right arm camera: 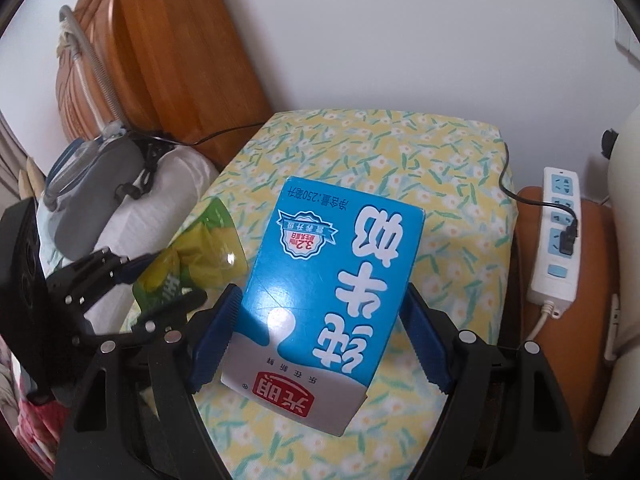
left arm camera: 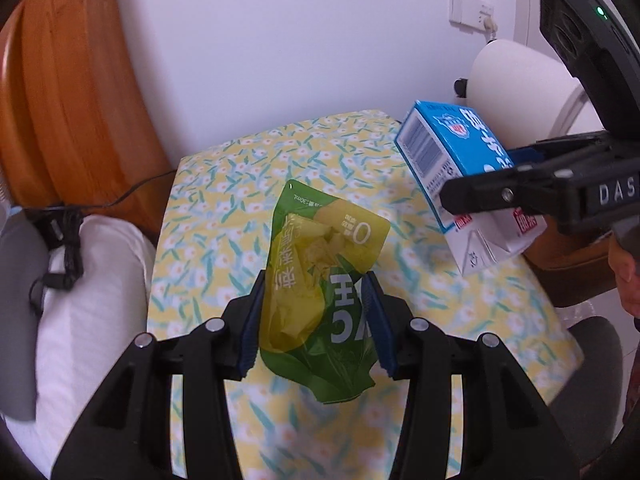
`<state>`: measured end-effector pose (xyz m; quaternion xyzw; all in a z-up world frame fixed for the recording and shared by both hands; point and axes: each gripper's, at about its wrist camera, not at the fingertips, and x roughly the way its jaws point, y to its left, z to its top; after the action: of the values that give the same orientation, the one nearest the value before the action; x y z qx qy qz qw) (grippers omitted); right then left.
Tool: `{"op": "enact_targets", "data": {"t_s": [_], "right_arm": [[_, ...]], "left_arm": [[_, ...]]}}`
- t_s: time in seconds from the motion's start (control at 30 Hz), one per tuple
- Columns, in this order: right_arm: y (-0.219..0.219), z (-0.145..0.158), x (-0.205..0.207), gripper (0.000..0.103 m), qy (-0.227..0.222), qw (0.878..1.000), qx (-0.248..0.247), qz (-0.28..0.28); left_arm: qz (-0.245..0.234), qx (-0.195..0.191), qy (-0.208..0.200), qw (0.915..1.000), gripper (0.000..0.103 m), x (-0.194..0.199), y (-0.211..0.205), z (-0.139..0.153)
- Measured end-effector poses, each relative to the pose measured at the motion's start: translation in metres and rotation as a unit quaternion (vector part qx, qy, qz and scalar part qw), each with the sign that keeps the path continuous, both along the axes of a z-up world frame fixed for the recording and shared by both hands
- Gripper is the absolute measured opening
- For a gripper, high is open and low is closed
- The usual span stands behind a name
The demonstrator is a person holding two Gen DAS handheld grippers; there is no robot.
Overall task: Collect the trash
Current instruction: 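Carry both tools over the wastebasket and release the carton and wrapper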
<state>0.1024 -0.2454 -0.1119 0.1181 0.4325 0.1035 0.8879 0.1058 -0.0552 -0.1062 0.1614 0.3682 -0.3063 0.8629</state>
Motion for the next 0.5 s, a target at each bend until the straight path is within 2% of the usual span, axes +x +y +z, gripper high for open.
{"op": "enact_targets", "data": {"t_s": [0.23,0.5], "right_arm": [[0.013,0.018,-0.064,0.080,-0.010,1.000,-0.026,0.005],[0.028,0.002,-0.139,0.080,-0.001,0.999,-0.030,0.018]], "left_arm": [[0.037,-0.018,0.006,0.9992,0.045,-0.071,0.019,0.009],[0.124,-0.028,0.024,0.9915,0.045,-0.138,0.048,-0.002]]}}
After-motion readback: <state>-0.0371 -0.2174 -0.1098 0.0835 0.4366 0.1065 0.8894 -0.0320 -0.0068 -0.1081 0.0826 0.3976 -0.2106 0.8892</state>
